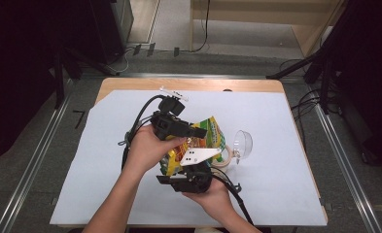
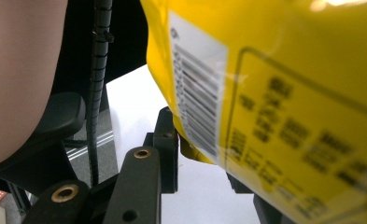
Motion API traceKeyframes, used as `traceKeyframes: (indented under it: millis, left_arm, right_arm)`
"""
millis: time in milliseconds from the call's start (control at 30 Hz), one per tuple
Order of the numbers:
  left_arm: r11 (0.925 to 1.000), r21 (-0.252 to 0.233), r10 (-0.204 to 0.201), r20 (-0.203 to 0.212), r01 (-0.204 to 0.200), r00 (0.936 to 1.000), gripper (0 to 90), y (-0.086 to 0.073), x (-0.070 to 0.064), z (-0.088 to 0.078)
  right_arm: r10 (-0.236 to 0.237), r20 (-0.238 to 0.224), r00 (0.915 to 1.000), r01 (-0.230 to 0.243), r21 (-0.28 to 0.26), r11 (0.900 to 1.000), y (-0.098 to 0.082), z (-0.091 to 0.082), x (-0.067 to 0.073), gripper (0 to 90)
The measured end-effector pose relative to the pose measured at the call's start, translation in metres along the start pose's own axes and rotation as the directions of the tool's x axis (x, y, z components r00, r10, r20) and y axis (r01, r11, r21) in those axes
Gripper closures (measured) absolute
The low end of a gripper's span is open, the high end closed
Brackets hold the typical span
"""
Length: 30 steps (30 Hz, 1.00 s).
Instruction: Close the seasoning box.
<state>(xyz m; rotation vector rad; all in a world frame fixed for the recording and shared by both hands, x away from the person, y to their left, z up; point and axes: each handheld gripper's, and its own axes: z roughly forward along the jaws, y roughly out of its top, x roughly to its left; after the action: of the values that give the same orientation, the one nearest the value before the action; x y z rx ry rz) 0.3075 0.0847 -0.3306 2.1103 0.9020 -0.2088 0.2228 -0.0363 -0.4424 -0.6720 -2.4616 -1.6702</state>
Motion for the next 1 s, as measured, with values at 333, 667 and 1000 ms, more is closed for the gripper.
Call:
traceKeyframes:
  millis: [333, 667, 1000]
  left_arm:
    - [1.0, -0.001, 0.002, 0.001, -0.002, 1.0, 73.0, 0.0004, -0.0006, 0.0004]
    - [1.0, -0.006, 0.002, -0.001, -0.002, 1.0, 72.9, 0.0003, -0.0004, -0.0002]
    - [0.9999, -0.011, 0.0, -0.005, 0.0, 1.0, 72.8, 0.0003, -0.0005, -0.0017]
  right_arm:
    - [0.007, 0.001, 1.0, -0.007, -0.008, 1.0, -0.0005, -0.001, 0.0014, 71.0]
    - [0.002, 0.001, 1.0, -0.002, -0.005, 1.0, 0.0001, -0.001, 0.0009, 70.9]
    - [-0.003, 0.004, 1.0, 0.003, 0.0, 1.0, 0.0018, -0.0013, 0.0011, 70.8]
